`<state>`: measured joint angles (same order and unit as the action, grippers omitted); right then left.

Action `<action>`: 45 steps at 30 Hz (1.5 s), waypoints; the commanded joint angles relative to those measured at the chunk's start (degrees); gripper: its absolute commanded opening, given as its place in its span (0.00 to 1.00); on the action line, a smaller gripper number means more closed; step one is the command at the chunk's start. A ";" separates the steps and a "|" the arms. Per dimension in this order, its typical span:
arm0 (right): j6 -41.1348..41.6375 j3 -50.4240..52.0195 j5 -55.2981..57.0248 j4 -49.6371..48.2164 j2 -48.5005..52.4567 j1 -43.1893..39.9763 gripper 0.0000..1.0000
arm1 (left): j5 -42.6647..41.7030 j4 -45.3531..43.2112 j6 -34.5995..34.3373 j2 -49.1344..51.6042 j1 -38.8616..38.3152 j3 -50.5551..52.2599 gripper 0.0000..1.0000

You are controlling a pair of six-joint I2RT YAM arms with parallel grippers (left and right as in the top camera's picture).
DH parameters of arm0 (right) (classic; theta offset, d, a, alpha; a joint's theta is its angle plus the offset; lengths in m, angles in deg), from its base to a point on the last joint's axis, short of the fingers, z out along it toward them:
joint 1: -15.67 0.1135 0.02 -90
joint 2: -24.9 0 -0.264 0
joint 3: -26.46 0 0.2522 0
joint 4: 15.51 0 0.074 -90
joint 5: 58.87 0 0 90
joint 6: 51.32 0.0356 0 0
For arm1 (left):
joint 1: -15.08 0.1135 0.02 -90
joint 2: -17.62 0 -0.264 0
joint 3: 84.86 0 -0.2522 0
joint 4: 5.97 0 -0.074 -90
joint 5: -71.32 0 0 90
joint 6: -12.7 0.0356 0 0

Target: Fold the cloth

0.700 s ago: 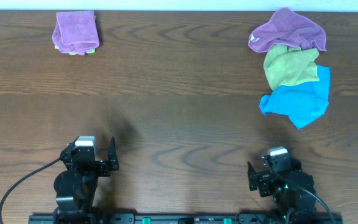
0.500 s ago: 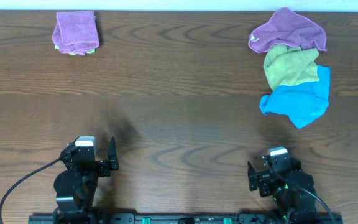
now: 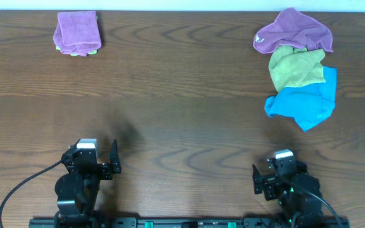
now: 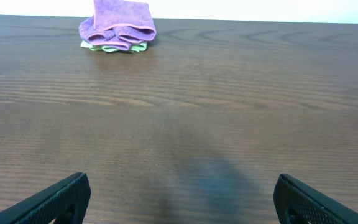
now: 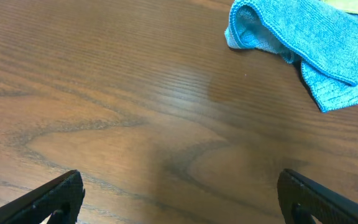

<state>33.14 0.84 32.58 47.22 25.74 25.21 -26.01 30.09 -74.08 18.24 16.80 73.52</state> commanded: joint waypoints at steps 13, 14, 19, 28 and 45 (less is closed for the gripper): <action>-0.52 0.72 -0.42 0.09 -0.52 -0.48 0.99 | 0.02 0.15 -0.20 -0.37 -0.24 1.22 0.95; -0.55 0.72 -0.42 0.09 -0.52 -0.48 0.99 | 0.02 0.15 -0.20 -0.37 -0.24 1.22 0.95; -0.52 0.74 -0.42 0.09 -0.52 -0.48 0.99 | 0.02 0.15 -0.20 -0.37 -0.24 1.22 0.96; -0.55 0.74 -0.42 0.09 -0.52 -0.48 0.99 | 0.02 0.15 -0.20 -0.37 -0.24 1.22 0.95; 19.78 0.72 1.18 -41.24 -0.52 -0.52 0.99 | 0.02 0.15 -0.20 -0.37 -0.24 1.22 0.95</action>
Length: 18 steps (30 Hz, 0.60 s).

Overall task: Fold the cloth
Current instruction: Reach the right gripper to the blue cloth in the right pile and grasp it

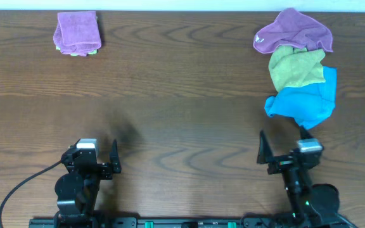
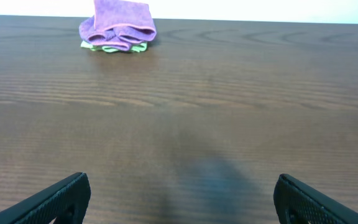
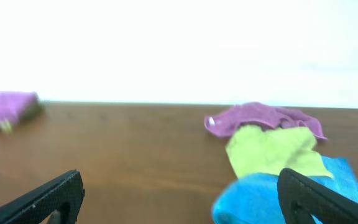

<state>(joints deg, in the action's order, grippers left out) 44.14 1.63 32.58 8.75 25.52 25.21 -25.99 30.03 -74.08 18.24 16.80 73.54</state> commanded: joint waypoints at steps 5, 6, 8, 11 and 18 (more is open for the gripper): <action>8.26 -0.07 13.18 -11.10 -0.31 -0.52 0.99 | 0.00 0.22 -0.20 -0.37 -0.24 1.20 0.95; 10.10 -0.07 15.23 -10.40 -0.31 -0.52 0.99 | 0.00 0.22 -0.20 -0.37 -0.24 1.20 0.95; 16.26 -0.07 19.96 -7.39 -0.28 -0.52 0.99 | 0.00 0.22 -0.20 -0.37 -0.24 1.20 0.95; 26.03 -0.07 27.21 1.05 -0.28 -0.52 0.99 | 0.00 0.22 -0.20 -0.37 -0.24 1.20 0.95; 38.10 -0.07 29.79 6.34 8.76 -1.70 0.99 | 0.00 0.22 -0.20 -0.37 -0.24 1.20 0.95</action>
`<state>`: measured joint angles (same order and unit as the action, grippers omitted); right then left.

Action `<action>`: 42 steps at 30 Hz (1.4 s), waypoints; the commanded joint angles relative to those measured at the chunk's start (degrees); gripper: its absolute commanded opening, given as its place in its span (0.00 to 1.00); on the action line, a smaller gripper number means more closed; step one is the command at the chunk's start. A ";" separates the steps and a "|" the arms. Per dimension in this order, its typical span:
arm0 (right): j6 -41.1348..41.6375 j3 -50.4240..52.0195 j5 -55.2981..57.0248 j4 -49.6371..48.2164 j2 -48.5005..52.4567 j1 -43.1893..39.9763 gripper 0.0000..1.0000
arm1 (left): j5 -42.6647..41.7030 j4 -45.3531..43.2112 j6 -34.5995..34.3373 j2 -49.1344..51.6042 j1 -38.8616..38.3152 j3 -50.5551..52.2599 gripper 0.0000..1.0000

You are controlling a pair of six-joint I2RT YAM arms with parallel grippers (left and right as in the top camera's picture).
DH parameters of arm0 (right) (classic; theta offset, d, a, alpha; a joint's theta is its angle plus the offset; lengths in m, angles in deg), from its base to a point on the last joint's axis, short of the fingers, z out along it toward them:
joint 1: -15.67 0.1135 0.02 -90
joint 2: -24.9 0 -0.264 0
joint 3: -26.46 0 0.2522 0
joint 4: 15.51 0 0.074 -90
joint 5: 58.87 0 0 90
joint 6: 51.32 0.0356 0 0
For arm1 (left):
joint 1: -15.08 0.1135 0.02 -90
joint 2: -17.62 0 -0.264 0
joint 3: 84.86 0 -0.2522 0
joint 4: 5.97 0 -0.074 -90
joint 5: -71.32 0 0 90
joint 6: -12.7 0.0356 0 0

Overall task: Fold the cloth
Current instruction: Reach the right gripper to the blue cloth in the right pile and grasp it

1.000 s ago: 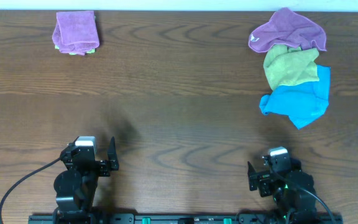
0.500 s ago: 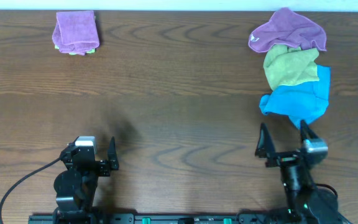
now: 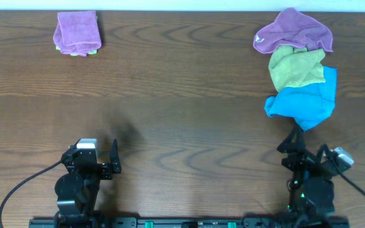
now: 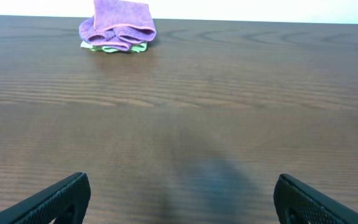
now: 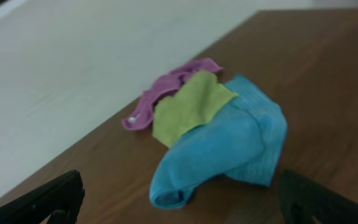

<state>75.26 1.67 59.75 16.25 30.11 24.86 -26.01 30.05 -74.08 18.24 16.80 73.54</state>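
Note:
Three crumpled cloths lie in a heap at the far right of the table: a purple cloth [image 3: 293, 30], a green cloth [image 3: 295, 67] and a blue cloth [image 3: 304, 102] nearest me. The right wrist view shows the same blue cloth [image 5: 229, 149], green cloth [image 5: 191, 106] and purple cloth [image 5: 166, 93]. My right gripper [image 3: 306, 152] is open just short of the blue cloth, turned sideways, with nothing between its fingers [image 5: 48, 202]. My left gripper [image 3: 113, 158] stands open at the near left over bare wood, its fingers [image 4: 55, 199] empty.
A folded purple cloth on a green one [image 3: 77, 33] sits at the far left corner, also in the left wrist view as a folded stack [image 4: 118, 26]. The wooden table [image 3: 182, 114] runs to a white edge at the back.
My right gripper has turned and shifted slightly right, closer to the blue cloth; its camera now looks at the cloth heap at a tilt. The left arm has not moved.
My right gripper first sat low at the near right, looking down at the table with the blue cloth's edge ahead. Then it was raised and facing the cloth heap level. Now it is rolled sideways near the blue cloth. Both grippers stayed open and the cloths lie untouched.

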 commanded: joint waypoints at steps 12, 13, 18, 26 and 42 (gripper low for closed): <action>-1.79 -15.61 -21.24 -16.46 47.41 -10.54 0.99 | 0.02 0.20 -0.20 -0.37 -0.24 1.20 0.95; -3.08 -18.23 -21.79 -14.78 49.62 -10.80 0.99 | 0.02 0.20 -0.20 -0.37 -0.24 1.20 0.95; -3.26 -29.03 -24.50 -1.05 57.13 -11.26 0.99 | 0.02 0.20 -0.20 -0.37 -0.24 1.20 0.96; -3.23 -29.35 -33.53 2.32 57.51 -11.26 0.99 | 0.02 0.20 -0.20 -0.37 -0.24 1.20 0.95; 3.76 -29.31 -30.21 5.77 70.01 -13.07 0.91 | 0.02 0.20 -0.20 -0.37 -0.24 1.20 0.96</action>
<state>75.15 -26.74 29.06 22.65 96.58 13.27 -26.01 29.99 -74.08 18.20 16.80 73.56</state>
